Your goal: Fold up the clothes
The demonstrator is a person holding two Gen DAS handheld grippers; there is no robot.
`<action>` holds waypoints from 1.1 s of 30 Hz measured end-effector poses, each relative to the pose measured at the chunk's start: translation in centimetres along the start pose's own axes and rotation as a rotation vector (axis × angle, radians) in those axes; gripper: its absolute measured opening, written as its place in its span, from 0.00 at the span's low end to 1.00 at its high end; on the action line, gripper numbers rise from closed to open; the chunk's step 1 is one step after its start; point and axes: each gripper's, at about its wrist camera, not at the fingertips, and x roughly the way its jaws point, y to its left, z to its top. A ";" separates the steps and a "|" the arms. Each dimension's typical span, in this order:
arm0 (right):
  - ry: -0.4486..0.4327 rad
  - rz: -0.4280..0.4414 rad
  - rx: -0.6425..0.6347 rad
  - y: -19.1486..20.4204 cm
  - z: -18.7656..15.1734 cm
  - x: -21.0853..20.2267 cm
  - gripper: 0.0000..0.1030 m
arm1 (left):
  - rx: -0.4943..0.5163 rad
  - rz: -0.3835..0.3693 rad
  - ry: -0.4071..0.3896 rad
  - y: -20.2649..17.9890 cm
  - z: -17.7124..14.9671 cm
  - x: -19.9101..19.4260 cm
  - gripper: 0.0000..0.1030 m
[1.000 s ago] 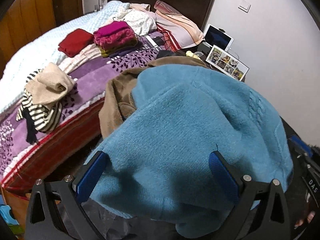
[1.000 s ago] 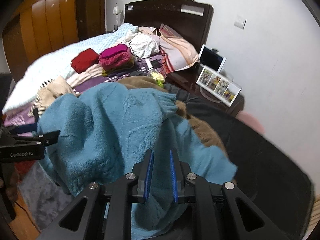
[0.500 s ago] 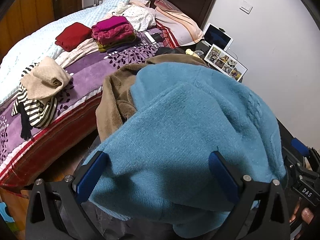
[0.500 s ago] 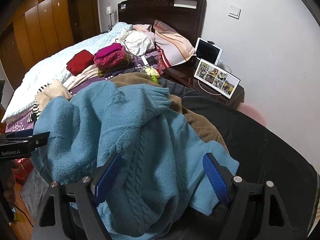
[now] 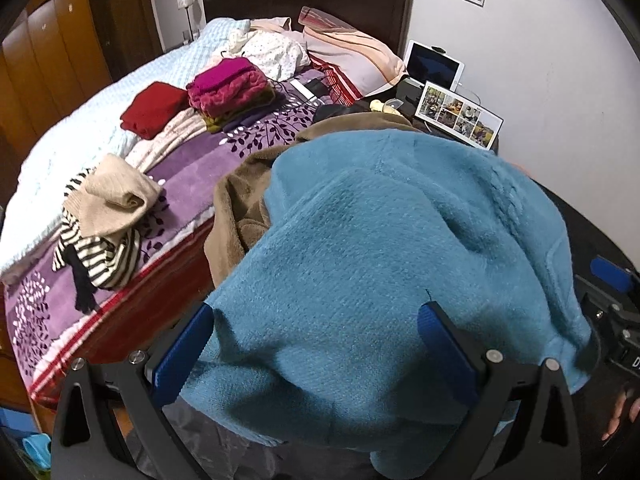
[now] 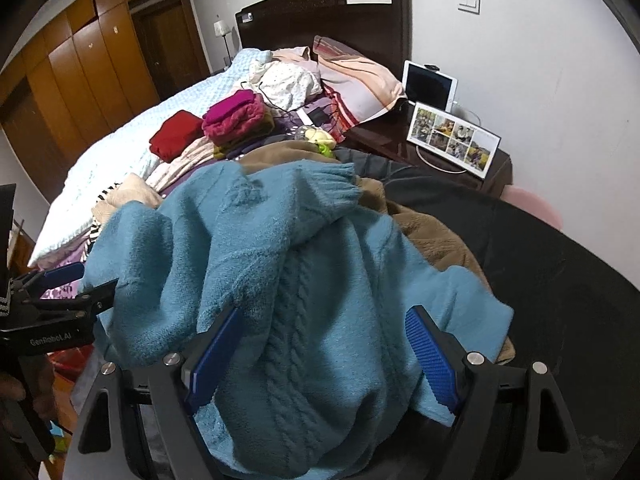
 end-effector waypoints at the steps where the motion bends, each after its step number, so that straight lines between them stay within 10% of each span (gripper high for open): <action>1: 0.001 0.009 0.000 0.0 0.0 0.1 0.83 | 0.009 0.009 -0.002 -0.2 0.0 0.0 0.99; 18: -0.081 0.163 0.120 -1.9 -0.8 -0.5 0.83 | 0.035 0.000 -0.004 -0.4 -0.1 0.6 0.98; 23: -0.137 0.265 0.103 -1.6 -1.5 -1.0 0.83 | -0.011 -0.125 0.035 0.6 -0.1 1.7 0.76; 31: 0.018 0.193 0.059 -0.9 -2.1 4.3 0.82 | -0.021 -0.183 0.045 0.7 0.1 2.4 0.59; 33: 0.051 0.202 0.065 -1.1 -2.3 5.5 0.69 | -0.026 -0.186 0.054 0.8 -0.1 2.6 0.54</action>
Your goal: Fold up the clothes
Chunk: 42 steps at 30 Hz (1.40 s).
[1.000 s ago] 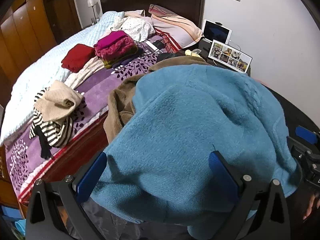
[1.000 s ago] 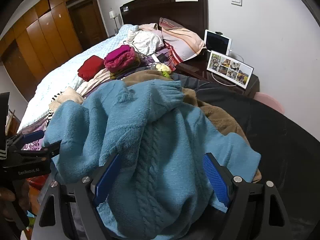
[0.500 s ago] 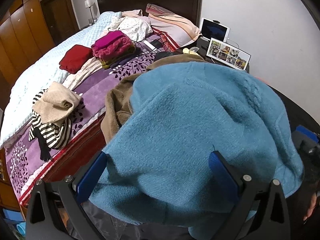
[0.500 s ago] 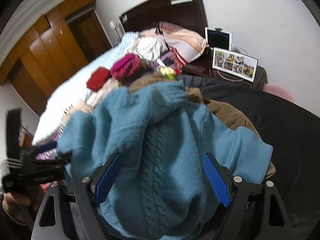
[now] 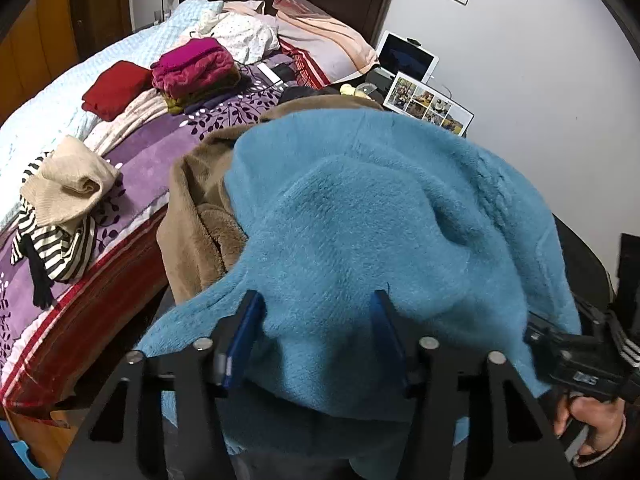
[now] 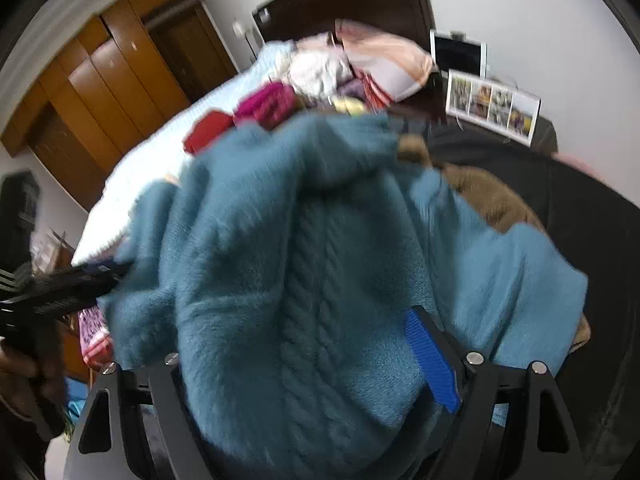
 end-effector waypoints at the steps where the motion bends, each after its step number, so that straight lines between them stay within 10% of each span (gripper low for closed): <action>1: 0.006 0.010 0.006 -0.2 -0.1 0.2 0.57 | -0.005 -0.003 0.003 0.1 -0.1 0.0 0.49; 6: -0.018 0.025 -0.059 0.7 -0.3 -0.9 0.19 | -0.020 0.017 0.007 -0.2 -1.3 -1.1 0.27; 24: -0.015 0.134 -0.098 -1.4 -7.0 -7.8 0.12 | -0.021 0.083 0.068 -5.5 -11.4 -5.2 0.15; 27: -0.027 0.124 -0.076 -2.6 -7.4 -9.0 0.20 | -0.057 0.100 0.036 -5.6 -11.9 -6.9 0.17; 29: -0.040 0.123 -0.064 -3.2 -7.7 -9.6 0.52 | -0.077 0.112 0.011 -5.7 -12.0 -8.1 0.19; 30: -0.058 0.120 -0.050 -3.7 -7.9 -10.1 0.83 | -0.090 0.118 0.002 -5.6 -12.0 -8.7 0.26; 31: -0.082 0.115 -0.032 -4.0 -8.2 -10.6 0.89 | -0.104 0.114 -0.007 -5.4 -11.9 -9.1 0.36; 34: -0.086 0.131 0.016 -4.9 -8.6 -11.1 0.89 | -0.146 0.099 -0.037 -4.5 -11.3 -10.2 0.71; 42: -0.118 0.099 0.130 -6.5 -7.3 -10.8 0.89 | -0.188 0.003 -0.097 -1.7 -3.9 -9.8 0.78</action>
